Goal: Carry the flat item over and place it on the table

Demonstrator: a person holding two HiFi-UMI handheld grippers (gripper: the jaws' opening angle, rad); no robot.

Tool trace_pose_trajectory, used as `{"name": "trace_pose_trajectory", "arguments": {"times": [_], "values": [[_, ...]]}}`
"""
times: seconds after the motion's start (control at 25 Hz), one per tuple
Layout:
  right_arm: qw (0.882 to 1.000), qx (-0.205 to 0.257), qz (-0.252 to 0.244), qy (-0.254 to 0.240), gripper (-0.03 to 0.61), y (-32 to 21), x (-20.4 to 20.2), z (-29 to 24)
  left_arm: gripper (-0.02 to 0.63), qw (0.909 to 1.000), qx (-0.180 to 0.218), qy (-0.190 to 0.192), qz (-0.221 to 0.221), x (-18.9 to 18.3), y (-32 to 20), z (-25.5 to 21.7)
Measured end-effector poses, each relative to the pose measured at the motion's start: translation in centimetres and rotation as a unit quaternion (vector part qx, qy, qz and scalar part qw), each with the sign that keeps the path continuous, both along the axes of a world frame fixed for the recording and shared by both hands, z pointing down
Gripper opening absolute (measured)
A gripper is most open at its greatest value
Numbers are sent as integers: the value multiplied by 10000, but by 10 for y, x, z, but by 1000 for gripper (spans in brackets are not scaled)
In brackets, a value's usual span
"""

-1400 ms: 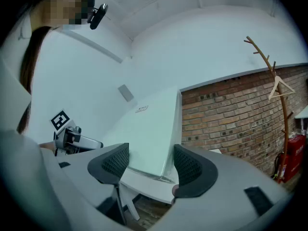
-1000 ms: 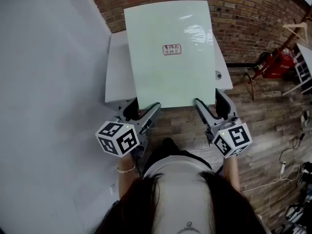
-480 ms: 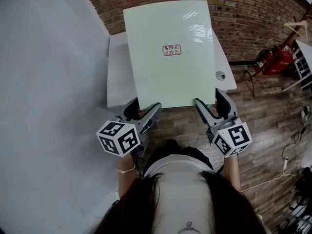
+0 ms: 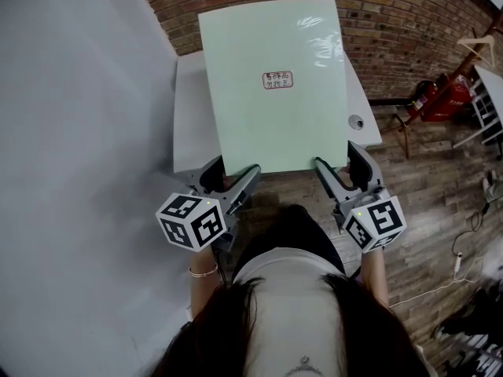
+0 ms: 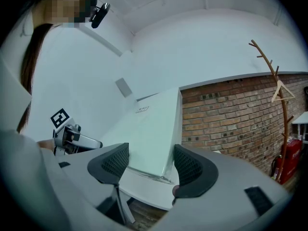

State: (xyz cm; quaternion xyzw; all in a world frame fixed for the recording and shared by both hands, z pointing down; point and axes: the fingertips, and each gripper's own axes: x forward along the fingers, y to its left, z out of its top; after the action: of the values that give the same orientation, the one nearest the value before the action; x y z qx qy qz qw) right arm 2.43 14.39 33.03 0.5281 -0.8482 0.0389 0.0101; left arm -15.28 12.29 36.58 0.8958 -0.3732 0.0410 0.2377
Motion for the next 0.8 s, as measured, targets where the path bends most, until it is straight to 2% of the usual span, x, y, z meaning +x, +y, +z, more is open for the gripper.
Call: {"name": "trace_pose_trajectory", "arguments": {"times": [0.8], "values": [[10000,-25,-28,-12,316,-34,22,6,353,10000,-75,-35,-40,22,-32,5]]}}
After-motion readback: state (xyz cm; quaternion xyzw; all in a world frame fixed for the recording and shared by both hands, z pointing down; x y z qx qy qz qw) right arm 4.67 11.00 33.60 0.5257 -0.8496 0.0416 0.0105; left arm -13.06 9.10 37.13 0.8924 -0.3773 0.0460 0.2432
